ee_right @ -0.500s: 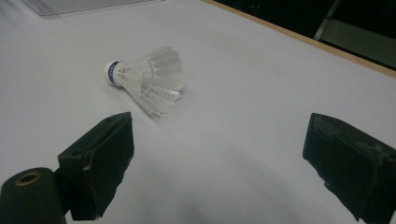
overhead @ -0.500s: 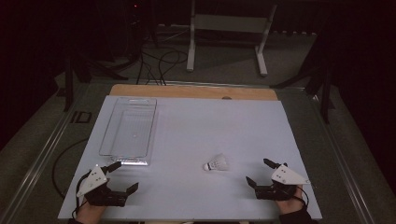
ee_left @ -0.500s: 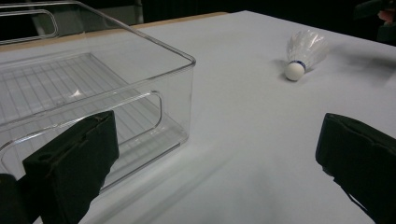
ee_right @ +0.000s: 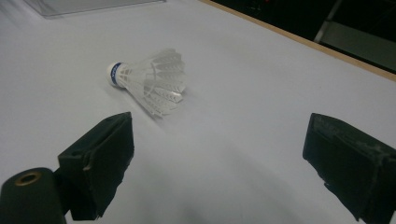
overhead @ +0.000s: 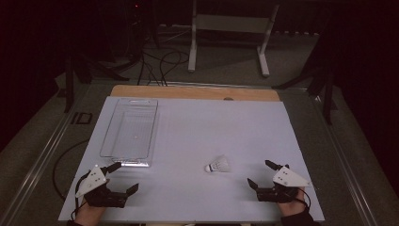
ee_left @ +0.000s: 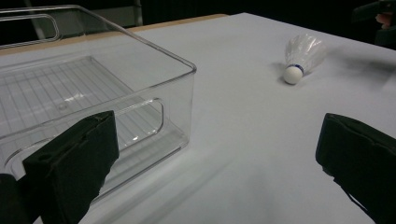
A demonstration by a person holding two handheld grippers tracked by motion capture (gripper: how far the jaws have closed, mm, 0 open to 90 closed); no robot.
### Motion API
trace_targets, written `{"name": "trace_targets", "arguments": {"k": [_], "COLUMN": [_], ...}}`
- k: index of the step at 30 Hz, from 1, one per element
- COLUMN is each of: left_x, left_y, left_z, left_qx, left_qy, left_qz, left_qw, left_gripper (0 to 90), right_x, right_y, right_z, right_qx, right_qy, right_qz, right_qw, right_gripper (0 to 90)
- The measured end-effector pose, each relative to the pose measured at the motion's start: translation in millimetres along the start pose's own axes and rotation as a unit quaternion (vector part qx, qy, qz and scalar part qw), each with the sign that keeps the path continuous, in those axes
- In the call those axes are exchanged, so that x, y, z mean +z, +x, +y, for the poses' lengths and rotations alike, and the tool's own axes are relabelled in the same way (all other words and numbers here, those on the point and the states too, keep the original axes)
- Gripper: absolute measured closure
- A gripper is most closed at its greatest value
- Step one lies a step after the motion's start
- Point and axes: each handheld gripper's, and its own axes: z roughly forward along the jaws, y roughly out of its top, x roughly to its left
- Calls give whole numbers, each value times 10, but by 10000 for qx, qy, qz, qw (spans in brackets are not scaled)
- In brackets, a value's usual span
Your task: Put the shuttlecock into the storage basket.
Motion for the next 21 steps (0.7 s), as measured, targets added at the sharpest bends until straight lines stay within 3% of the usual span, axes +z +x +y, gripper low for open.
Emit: {"name": "trace_targets", "arguments": {"k": [8, 13, 15, 17, 21], "left_x": [-23, -105, -105, -142, -136], "left_y": [0, 19, 19, 15, 13], "left_z": [125, 336, 336, 495, 617], "left_qx": [104, 139, 139, 281, 254], "left_qy": [233, 292, 292, 357, 475], "left_qz": [-132, -273, -273, -323, -435], "left_qw": [9996, 9991, 9991, 9984, 9976], "left_gripper": [4, 4, 4, 3, 3], "right_x": [0, 3, 3, 4, 3], "right_y": [16, 20, 24, 27, 31], "right_z": [11, 14, 15, 18, 21], "right_qx": [-60, -79, -76, -77, -93], "right_qy": [-2, -9, -13, -14, -11], "right_qz": [-19, 0, -4, 6, 10], "right_qw": [10000, 10000, 10000, 10000, 10000], "right_gripper": [87, 87, 87, 87, 87]}}
